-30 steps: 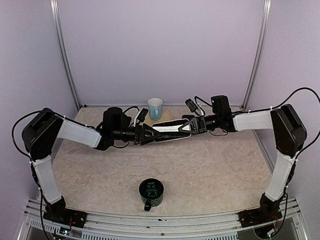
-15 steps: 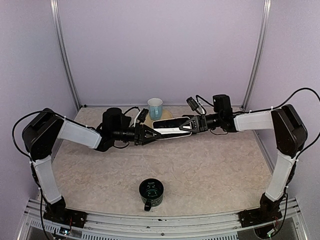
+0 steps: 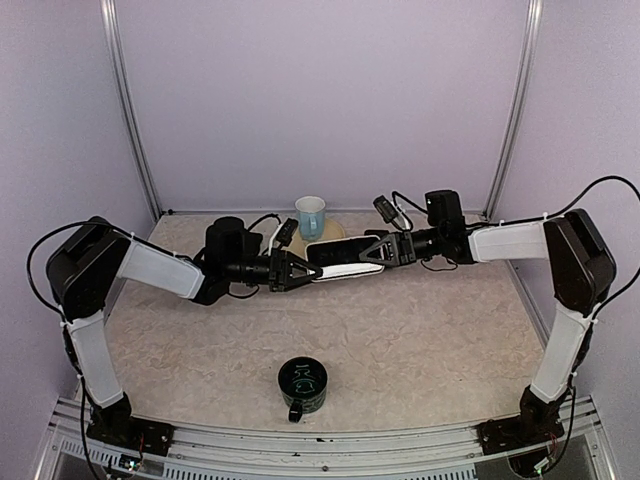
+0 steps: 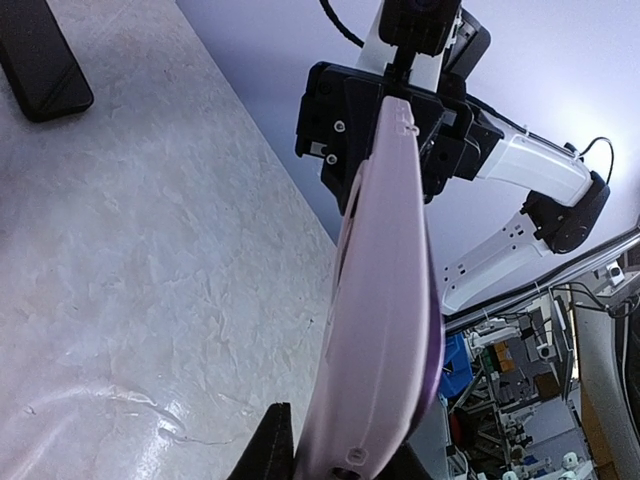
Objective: Put the phone into the phone case
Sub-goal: Press the corner of the phone case at the bottom right corner of the phone case.
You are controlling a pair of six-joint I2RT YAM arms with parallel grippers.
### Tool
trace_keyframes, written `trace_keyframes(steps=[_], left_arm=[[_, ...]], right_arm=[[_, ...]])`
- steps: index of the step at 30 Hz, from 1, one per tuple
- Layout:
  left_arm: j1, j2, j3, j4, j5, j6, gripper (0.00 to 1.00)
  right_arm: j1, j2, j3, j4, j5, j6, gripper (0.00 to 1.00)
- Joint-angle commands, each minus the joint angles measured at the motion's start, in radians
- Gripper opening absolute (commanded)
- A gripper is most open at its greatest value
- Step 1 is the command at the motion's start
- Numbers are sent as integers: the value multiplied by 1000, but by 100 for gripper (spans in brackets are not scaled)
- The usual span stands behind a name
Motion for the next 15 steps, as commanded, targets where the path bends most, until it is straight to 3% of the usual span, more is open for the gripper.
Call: trace_keyframes(steps=[1,7,11,15], left_arm=[[1,6,0,69,8,-60,0],[-4,26,-9,203,50,-151,0],[-12,11,38,-24,-28,-42,0],[-11,-28,53,-149,-109,34,0]], right_arm=[[-5,-50,4,-27,81,-100,0],[-5,-66,-29,74,44,-43,0],[-1,-71,-3,-13,114,-115,0],[0,-86,20,-123,187,-193,0]])
